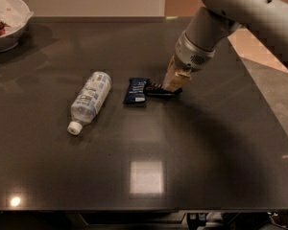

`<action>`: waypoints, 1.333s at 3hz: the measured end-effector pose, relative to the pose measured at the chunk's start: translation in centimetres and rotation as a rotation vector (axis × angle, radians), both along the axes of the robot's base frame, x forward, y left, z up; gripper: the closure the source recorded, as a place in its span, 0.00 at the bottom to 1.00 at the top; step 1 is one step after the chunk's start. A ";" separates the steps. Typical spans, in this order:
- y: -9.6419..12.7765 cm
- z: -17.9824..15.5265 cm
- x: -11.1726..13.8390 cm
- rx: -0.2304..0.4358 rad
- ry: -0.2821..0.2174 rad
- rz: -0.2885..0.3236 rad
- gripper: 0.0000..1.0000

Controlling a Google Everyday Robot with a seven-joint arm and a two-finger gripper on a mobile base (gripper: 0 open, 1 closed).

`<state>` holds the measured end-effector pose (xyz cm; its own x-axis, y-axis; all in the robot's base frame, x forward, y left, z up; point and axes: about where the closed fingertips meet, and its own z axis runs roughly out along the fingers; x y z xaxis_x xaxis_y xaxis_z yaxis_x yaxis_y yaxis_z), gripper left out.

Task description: Move rxbar chocolate near rxbar blueberry

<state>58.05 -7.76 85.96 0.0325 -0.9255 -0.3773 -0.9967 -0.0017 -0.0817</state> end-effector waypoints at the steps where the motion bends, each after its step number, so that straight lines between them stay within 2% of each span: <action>1: 0.0 -0.2 0.0 0.000 0.003 0.000 0.59; 3: 0.3 -0.4 0.1 0.001 0.004 0.003 0.13; 4: 0.4 -0.5 0.1 0.001 0.005 0.004 0.00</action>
Offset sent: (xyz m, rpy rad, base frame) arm -0.0001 0.0003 -0.0014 0.0001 0.0026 0.0002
